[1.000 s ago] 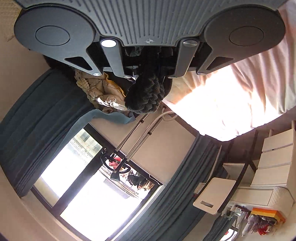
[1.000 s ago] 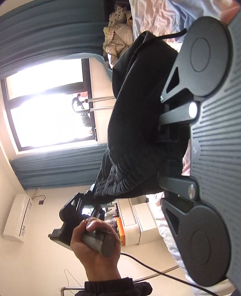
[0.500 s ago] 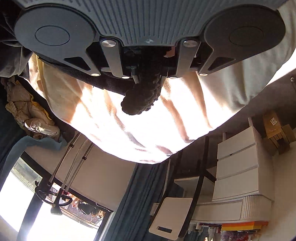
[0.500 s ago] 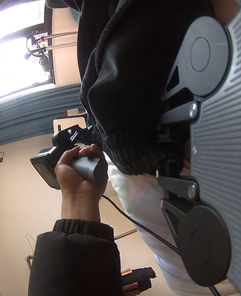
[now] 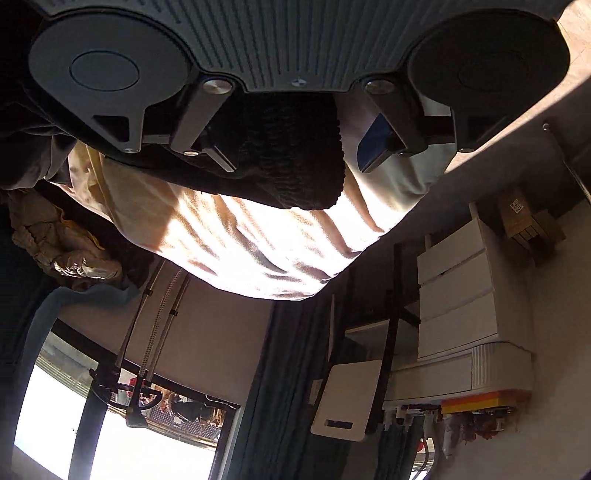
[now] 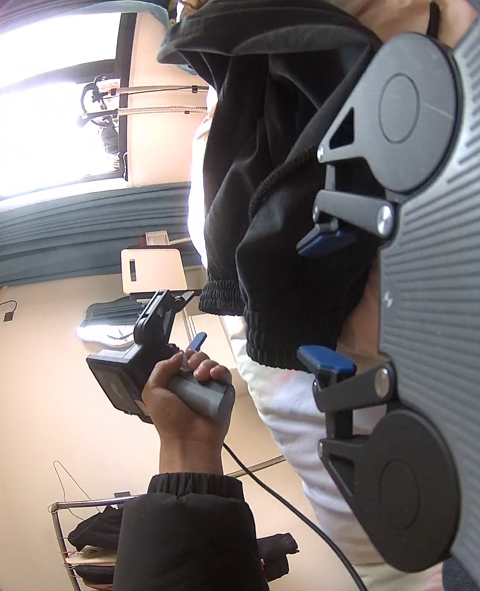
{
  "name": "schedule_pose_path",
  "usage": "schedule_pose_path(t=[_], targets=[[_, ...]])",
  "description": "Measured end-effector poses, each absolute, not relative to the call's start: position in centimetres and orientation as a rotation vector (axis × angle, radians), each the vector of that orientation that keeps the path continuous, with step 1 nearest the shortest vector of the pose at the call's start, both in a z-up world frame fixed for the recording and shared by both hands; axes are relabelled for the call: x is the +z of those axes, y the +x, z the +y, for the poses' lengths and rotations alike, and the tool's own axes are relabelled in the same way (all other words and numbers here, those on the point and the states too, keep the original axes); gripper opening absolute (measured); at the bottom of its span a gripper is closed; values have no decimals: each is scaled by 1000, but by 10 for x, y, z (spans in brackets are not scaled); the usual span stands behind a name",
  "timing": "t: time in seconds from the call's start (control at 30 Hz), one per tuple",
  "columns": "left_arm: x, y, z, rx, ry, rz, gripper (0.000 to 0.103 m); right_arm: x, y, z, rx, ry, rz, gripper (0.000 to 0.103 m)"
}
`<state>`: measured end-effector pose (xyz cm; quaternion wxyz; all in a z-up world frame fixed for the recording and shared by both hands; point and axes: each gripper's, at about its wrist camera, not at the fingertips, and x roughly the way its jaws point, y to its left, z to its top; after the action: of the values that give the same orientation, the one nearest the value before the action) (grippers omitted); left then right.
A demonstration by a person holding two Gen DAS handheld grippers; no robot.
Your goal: Fold clothes
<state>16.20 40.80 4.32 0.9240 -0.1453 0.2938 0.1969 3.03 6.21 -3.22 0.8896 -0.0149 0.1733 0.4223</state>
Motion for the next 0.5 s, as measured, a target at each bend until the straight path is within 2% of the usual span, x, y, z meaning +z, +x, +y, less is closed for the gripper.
schedule_pose_path(t=[0.23,0.5], targets=[[73,111,312,231,-222,515,83,-5,-4,-39,679,-44,317,55],[54,103,217,63,-211,528,84,5,-10,-135,454,-23,287,55]])
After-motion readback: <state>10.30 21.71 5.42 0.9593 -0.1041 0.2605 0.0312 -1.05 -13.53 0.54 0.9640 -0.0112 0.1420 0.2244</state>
